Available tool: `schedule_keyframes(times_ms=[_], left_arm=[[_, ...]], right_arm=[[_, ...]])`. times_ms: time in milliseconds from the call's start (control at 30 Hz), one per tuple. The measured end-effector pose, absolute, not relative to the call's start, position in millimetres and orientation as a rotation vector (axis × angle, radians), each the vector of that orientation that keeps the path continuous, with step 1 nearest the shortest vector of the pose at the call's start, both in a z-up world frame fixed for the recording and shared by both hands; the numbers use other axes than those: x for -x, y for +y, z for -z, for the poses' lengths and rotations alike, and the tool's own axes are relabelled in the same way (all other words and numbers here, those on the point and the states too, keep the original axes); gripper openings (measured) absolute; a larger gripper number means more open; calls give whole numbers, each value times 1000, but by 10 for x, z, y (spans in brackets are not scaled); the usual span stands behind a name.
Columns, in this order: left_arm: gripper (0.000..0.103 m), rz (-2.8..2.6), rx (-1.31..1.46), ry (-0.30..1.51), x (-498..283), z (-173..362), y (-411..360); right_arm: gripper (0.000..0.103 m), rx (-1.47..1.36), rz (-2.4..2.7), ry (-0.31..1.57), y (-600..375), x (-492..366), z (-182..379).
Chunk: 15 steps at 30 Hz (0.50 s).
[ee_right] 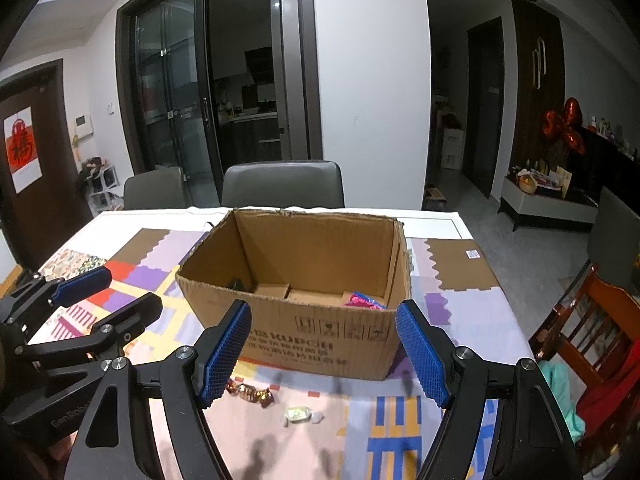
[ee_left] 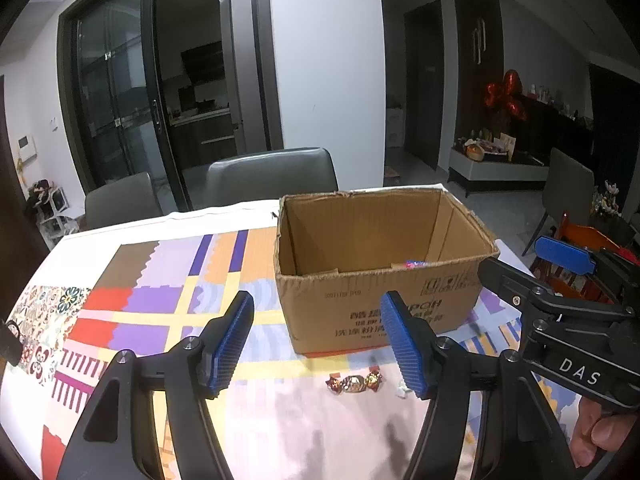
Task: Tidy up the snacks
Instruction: 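Withdraw both open tools from the box toward the last two candies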
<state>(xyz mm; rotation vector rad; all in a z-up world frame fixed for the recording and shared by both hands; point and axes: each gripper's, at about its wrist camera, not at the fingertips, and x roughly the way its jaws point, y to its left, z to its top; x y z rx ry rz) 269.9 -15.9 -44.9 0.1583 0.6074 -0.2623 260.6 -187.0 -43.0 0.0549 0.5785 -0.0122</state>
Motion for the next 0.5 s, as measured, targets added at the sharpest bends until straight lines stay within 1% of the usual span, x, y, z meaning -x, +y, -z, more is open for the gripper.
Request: schedule_keyframes(times_ms=[133,267,367,500], left_arm=[[66,261,-162,623,-2655,538,-169],[70,257,-164,638,-2611,638,-164],[75,256,-166,645,-2591,681,-164],[79,254,-175,653,-2568,738,-154]], right_arm=[[76,-54,14,589,-1860,-2577,497],[76,-50,13,603,-1846,-2554,582],[76,-43,12,617,-1829,-2535,655],[76,-37,13,629,-1823,-2506,732]])
